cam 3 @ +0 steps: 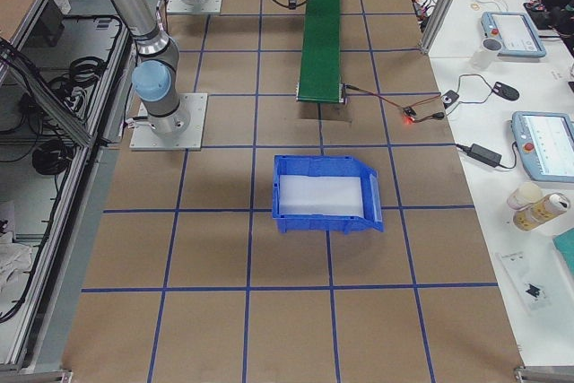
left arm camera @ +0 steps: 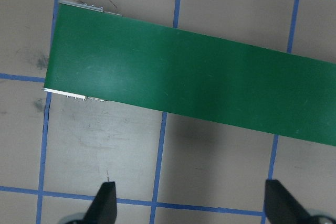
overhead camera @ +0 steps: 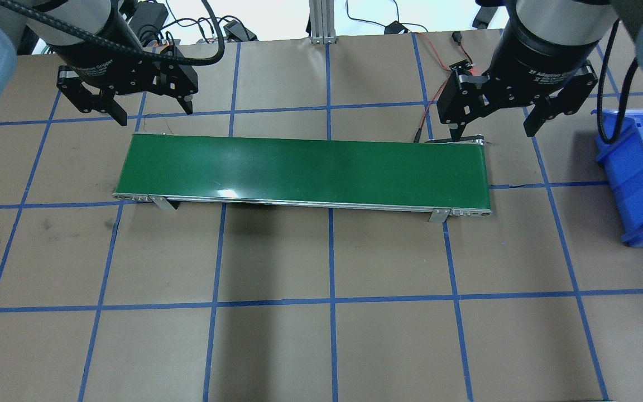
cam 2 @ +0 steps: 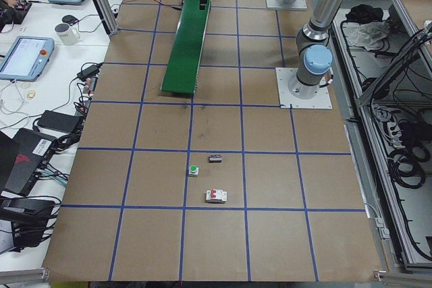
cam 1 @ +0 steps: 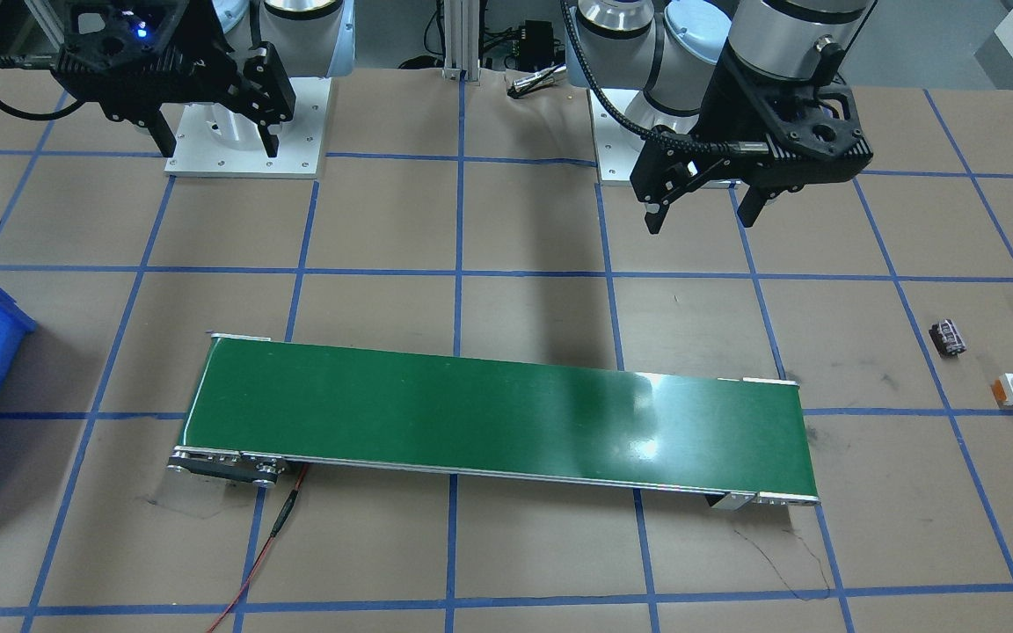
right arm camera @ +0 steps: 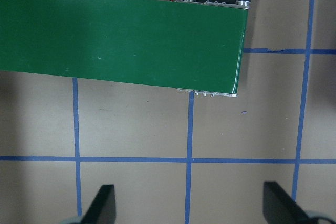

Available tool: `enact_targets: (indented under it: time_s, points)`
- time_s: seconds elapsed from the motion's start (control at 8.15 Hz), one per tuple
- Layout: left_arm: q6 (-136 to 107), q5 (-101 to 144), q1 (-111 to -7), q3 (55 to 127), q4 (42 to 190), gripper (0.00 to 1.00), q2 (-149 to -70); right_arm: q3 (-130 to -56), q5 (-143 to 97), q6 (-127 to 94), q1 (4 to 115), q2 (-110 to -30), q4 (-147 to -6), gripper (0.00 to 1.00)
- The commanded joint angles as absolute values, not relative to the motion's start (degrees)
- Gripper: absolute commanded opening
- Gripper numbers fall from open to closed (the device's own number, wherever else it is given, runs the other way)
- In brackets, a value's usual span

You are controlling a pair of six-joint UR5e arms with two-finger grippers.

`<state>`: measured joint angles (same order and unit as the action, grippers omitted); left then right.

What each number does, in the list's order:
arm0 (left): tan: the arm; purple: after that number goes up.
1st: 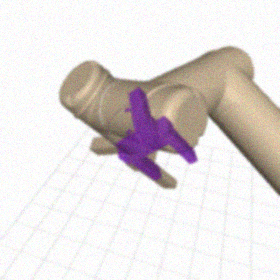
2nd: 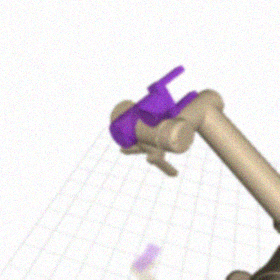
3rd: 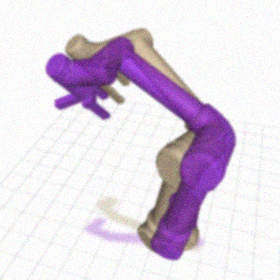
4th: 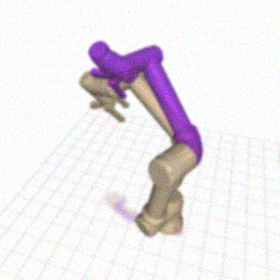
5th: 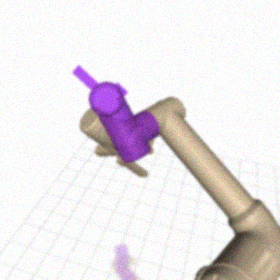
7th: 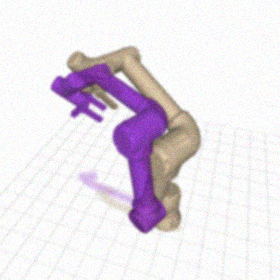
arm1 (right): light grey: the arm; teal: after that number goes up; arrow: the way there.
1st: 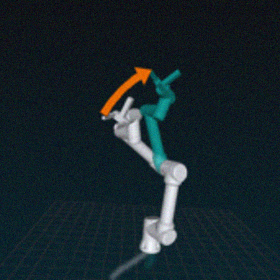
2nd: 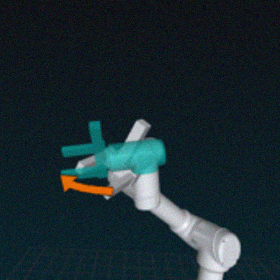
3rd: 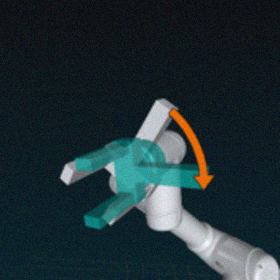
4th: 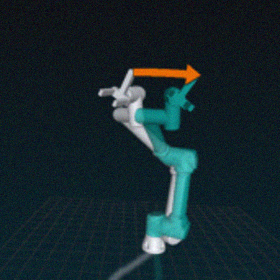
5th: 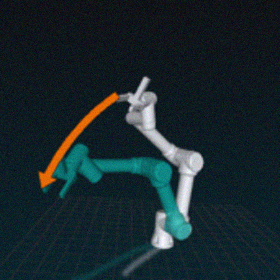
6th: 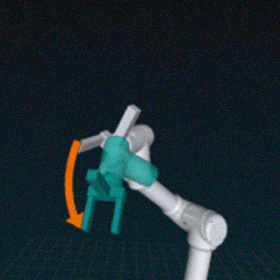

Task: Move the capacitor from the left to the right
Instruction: 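Move the left gripper out toward the brown capacitor beside the table edge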

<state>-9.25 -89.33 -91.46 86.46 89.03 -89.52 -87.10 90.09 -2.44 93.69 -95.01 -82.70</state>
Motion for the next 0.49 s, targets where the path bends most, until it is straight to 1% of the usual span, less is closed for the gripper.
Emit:
enact_targets:
  time_s: [0.0, 0.37]
  points:
    - [-9.8, -89.5, -91.4, 86.7, 89.2, 1.00, -89.7, -87.1, 90.1, -2.5, 93.7, -95.0, -82.7, 1.00]
    - [-8.4, -89.6, -89.3, 85.9, 88.3, 1.00, -91.8, -87.1, 90.1, -2.5, 93.7, -95.0, -82.7, 1.00]
